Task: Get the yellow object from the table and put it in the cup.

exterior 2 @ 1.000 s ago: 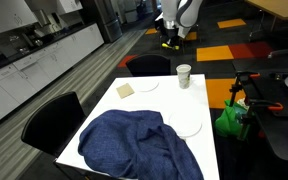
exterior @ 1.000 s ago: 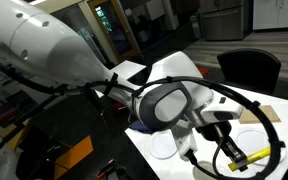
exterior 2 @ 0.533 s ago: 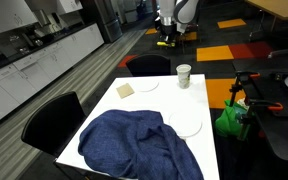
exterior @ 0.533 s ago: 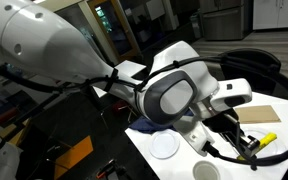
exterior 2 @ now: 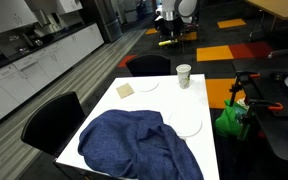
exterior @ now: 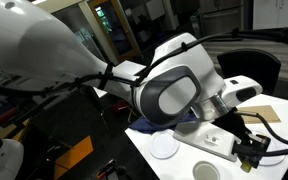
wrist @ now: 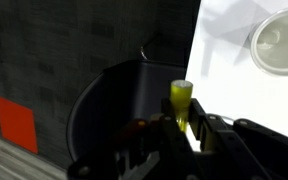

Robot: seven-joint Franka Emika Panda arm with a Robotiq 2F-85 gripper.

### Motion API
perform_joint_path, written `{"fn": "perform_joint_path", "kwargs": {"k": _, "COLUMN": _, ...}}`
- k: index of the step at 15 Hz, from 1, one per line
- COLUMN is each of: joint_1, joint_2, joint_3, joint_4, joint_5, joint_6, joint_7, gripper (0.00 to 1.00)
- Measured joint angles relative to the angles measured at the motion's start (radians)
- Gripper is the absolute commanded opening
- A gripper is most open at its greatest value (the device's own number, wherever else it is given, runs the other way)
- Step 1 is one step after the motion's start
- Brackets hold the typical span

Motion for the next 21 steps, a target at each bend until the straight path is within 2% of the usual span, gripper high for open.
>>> {"fn": "perform_joint_path", "kwargs": {"k": 4, "joint_1": -0.015, "joint_2": -0.004, "joint_3": 0.022, "joint_4": 0.018, "joint_5": -0.097, "joint_6": -0.085, "joint_7": -0.115, "gripper": 0.05}}
{"fn": "perform_joint_path", "kwargs": {"k": 10, "joint_1": -0.046, "joint_2": -0.001, "joint_3": 0.069, "joint_4": 0.028, "joint_5": -0.192, "joint_6": -0.134, "joint_7": -0.285, "gripper": 0.05}}
{"fn": "perform_joint_path", "kwargs": {"k": 11, "joint_1": -0.054, "joint_2": 0.0, "joint_3": 0.076, "joint_4": 0.029, "joint_5": -0.202, "joint_6": -0.139, "joint_7": -0.318, "gripper": 0.21}}
{"fn": "perform_joint_path", "kwargs": {"k": 16, "joint_1": -0.069, "joint_2": 0.002, "joint_3": 0.089, "joint_4": 0.037, "joint_5": -0.224, "joint_6": -0.147, "joint_7": -0.388, "gripper": 0.21}}
{"fn": "perform_joint_path", "kwargs": {"k": 17, "joint_1": -0.07, "joint_2": 0.003, "joint_3": 0.089, "joint_4": 0.037, "joint_5": -0.225, "joint_6": -0.147, "joint_7": -0.388, "gripper": 0.05}}
{"fn": "perform_joint_path", "kwargs": {"k": 21, "joint_1": -0.078, "joint_2": 0.009, "joint_3": 0.098, "joint_4": 0.037, "joint_5": -0.227, "joint_6": -0.147, "joint_7": -0.391, "gripper": 0.05}}
